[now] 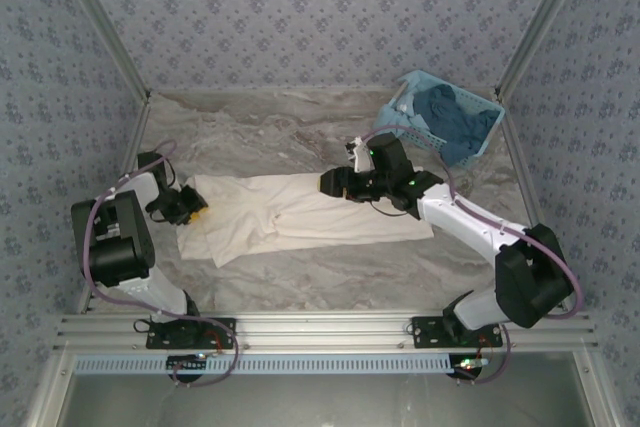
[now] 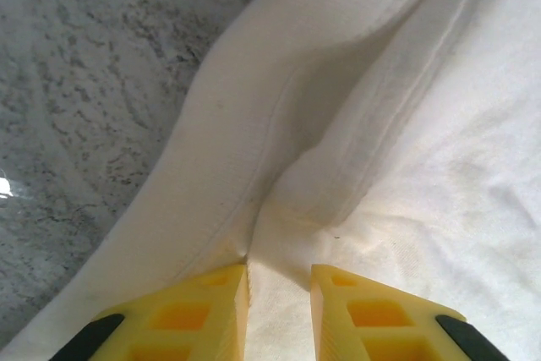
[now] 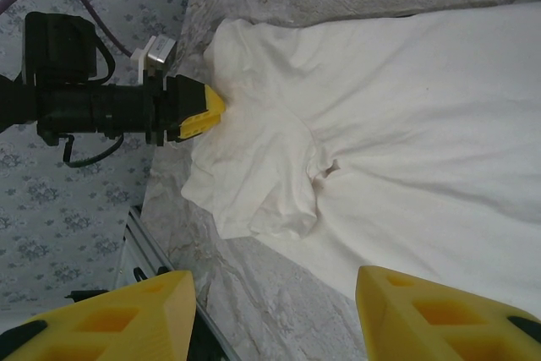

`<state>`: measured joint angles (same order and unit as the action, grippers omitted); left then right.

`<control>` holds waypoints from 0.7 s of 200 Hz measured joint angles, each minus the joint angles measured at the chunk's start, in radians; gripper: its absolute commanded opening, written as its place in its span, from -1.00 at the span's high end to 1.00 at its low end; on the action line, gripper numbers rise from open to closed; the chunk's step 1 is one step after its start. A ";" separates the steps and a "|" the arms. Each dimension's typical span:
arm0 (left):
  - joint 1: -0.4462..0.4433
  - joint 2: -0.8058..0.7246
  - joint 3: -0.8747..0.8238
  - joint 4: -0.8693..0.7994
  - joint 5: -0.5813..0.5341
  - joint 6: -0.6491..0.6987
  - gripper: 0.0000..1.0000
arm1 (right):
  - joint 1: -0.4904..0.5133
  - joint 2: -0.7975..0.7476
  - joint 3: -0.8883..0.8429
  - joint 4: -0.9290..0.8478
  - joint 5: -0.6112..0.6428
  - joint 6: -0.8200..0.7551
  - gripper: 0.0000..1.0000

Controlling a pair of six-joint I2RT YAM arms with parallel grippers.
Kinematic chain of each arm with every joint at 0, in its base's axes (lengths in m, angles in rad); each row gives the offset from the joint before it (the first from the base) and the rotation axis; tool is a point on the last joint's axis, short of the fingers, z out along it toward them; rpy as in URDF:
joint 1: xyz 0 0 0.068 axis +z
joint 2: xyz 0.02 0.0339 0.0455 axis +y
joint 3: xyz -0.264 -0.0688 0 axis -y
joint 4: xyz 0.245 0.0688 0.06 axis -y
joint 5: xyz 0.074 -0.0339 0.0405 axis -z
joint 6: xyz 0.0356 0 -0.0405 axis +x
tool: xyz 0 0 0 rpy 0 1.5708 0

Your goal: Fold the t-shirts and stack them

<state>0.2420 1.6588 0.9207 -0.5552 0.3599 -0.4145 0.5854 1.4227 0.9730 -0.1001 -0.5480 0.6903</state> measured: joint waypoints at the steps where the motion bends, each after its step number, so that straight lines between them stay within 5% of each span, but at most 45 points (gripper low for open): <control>1: 0.000 0.000 0.000 0.000 0.000 -0.001 0.58 | 0.000 0.000 0.000 0.000 0.000 0.000 -0.11; 67: -0.001 -0.037 0.000 -0.025 0.018 0.005 1.00 | 0.000 0.001 0.000 0.000 0.000 0.002 -0.10; 140: -0.001 -0.087 0.042 -0.123 -0.013 0.003 1.00 | 0.000 0.001 0.000 0.000 0.000 0.002 -0.09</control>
<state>0.2413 1.5719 0.9623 -0.6785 0.3470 -0.4118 0.5850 1.4235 0.9730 -0.1005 -0.5476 0.6922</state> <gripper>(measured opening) 0.039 0.547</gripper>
